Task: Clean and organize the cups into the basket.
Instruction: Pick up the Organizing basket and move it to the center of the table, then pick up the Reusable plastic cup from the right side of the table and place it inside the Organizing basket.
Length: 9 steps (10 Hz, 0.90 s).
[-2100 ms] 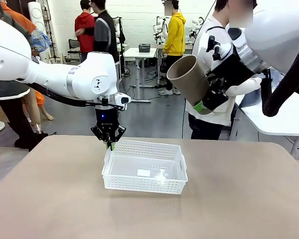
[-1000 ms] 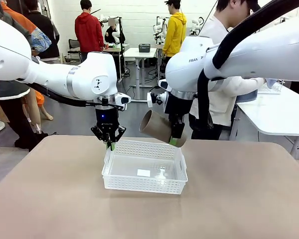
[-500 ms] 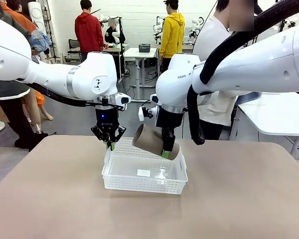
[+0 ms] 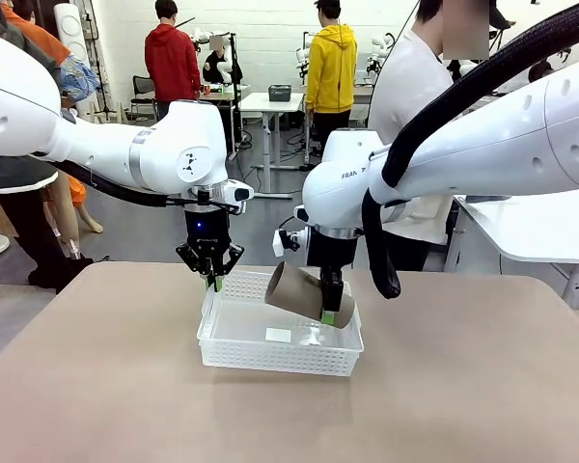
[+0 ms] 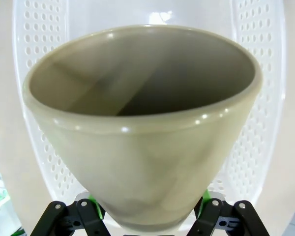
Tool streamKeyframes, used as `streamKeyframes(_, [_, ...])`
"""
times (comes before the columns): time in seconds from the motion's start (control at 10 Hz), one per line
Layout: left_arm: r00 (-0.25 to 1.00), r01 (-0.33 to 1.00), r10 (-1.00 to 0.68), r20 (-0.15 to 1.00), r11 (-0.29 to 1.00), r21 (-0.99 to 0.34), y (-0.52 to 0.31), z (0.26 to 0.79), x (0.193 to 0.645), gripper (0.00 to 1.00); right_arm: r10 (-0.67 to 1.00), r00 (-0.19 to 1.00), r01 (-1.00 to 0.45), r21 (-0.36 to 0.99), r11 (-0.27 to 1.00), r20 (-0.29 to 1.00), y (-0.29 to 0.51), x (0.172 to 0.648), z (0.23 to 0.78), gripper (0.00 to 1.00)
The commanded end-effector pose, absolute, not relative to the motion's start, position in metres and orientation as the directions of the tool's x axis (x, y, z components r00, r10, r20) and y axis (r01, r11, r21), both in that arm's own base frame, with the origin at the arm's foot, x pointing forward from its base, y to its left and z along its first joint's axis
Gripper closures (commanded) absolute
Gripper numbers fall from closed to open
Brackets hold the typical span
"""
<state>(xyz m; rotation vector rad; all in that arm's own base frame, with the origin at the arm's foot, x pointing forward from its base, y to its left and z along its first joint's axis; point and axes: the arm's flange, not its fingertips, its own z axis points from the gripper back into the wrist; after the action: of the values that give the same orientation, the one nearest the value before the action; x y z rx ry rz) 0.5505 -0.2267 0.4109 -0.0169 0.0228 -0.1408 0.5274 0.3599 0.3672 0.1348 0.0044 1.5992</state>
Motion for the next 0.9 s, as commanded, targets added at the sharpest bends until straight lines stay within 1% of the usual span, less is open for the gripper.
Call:
streamKeyframes(0.0, [0.99, 0.138, -0.138, -0.02, 0.99, -0.019, -0.226, 0.412, 0.55, 1.0, 0.996, -0.023, -0.992, 0.125, -0.033, 0.083, 0.357, 0.515, 0.364, 0.2])
streamKeyframes(0.4, [0.99, 0.138, -0.138, -0.02, 0.99, -0.019, -0.226, 0.412, 0.55, 1.0, 0.997, -0.03, -0.982, 0.187, -0.042, 0.065, 0.357, 0.509, 0.35, 0.2])
streamKeyframes(0.5, [0.99, 0.138, -0.138, -0.02, 0.99, -0.019, -0.226, 0.412, 0.55, 1.0, 0.997, -0.027, -0.981, 0.188, -0.04, 0.07, 0.358, 0.509, 0.351, 0.02])
streamKeyframes(0.8, [0.99, 0.138, -0.138, -0.02, 0.99, -0.019, -0.226, 0.412, 0.55, 1.0, 0.993, -0.036, -0.985, 0.167, -0.054, 0.109, 0.355, 0.505, 0.365, 0.0])
